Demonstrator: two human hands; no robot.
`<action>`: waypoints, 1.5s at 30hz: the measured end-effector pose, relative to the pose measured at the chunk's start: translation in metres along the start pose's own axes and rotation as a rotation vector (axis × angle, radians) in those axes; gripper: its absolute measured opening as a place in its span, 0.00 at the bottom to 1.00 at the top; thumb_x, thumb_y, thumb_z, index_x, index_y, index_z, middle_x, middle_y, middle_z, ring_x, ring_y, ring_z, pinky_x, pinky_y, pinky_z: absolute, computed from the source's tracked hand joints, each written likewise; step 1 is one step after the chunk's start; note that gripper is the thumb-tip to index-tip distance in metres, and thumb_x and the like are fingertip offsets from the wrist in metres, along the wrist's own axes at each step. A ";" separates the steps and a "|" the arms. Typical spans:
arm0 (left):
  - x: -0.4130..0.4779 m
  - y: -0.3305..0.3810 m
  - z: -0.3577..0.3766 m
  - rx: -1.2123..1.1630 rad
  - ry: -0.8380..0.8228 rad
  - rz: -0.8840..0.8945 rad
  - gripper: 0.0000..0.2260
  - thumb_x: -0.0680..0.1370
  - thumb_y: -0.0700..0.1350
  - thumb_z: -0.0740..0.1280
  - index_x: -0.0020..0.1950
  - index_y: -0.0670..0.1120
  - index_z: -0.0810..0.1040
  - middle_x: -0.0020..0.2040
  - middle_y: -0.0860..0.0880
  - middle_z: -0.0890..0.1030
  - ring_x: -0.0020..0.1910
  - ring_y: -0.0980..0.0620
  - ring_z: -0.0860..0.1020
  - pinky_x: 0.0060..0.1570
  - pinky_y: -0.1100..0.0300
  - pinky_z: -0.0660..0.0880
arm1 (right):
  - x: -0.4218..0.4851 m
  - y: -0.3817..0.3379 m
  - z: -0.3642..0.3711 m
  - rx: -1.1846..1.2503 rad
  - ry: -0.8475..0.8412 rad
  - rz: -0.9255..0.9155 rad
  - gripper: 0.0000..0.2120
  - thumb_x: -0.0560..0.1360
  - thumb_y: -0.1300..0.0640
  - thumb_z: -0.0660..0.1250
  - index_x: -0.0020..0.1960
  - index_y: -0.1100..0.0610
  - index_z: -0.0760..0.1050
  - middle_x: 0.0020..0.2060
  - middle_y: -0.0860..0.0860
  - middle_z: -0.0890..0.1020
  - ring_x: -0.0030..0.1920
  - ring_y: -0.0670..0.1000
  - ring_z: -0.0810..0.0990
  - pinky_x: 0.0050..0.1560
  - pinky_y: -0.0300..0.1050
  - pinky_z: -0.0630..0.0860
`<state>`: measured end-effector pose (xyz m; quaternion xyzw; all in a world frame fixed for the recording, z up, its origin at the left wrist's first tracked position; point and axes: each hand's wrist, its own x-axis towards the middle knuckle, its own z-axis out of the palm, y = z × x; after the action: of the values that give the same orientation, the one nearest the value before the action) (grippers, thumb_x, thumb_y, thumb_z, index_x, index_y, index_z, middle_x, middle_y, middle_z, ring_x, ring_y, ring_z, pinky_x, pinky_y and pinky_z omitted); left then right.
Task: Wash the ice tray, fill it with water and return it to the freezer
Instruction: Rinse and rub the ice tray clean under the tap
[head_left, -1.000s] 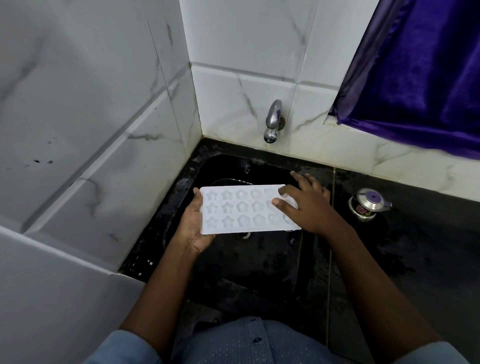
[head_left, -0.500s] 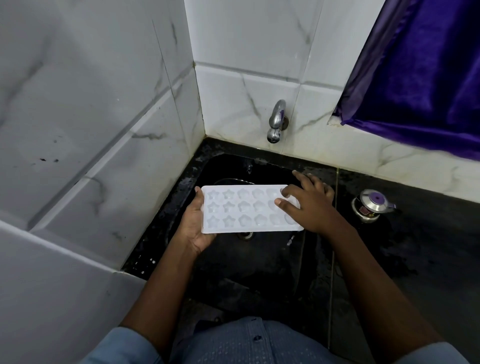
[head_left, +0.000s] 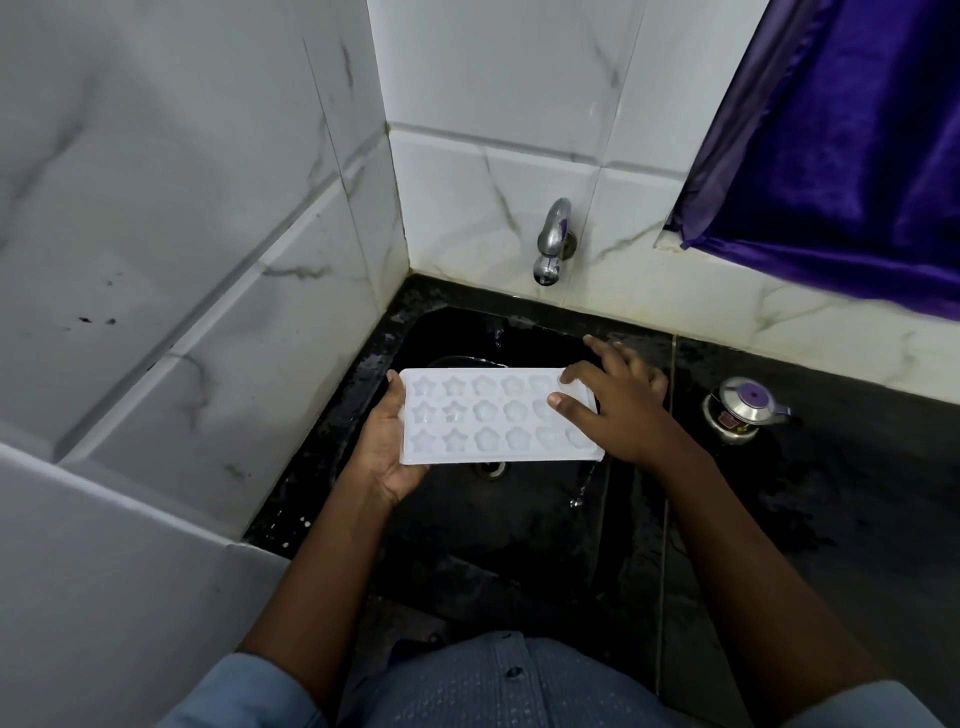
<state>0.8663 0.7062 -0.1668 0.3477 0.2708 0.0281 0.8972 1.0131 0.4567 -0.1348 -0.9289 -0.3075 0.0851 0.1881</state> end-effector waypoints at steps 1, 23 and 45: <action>0.000 0.000 0.000 -0.001 -0.002 0.002 0.34 0.84 0.68 0.54 0.72 0.42 0.77 0.69 0.38 0.81 0.65 0.39 0.83 0.54 0.42 0.84 | 0.000 -0.001 0.000 -0.017 -0.010 -0.003 0.19 0.79 0.29 0.59 0.60 0.40 0.76 0.84 0.45 0.55 0.83 0.56 0.47 0.77 0.62 0.42; 0.000 -0.003 0.006 0.017 -0.006 -0.013 0.35 0.84 0.69 0.53 0.74 0.42 0.76 0.69 0.38 0.81 0.67 0.38 0.81 0.58 0.41 0.82 | -0.001 -0.016 0.003 -0.020 -0.019 -0.090 0.20 0.79 0.29 0.57 0.61 0.39 0.76 0.84 0.44 0.49 0.83 0.52 0.39 0.77 0.63 0.38; -0.007 -0.006 0.013 0.016 -0.024 -0.018 0.34 0.84 0.68 0.53 0.72 0.42 0.77 0.68 0.38 0.82 0.63 0.39 0.83 0.51 0.43 0.84 | -0.009 -0.016 0.001 0.002 -0.053 -0.079 0.22 0.79 0.28 0.56 0.61 0.40 0.77 0.84 0.44 0.52 0.83 0.51 0.39 0.76 0.60 0.38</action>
<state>0.8665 0.6921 -0.1597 0.3528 0.2633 0.0139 0.8978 0.9976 0.4633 -0.1290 -0.9133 -0.3486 0.1025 0.1841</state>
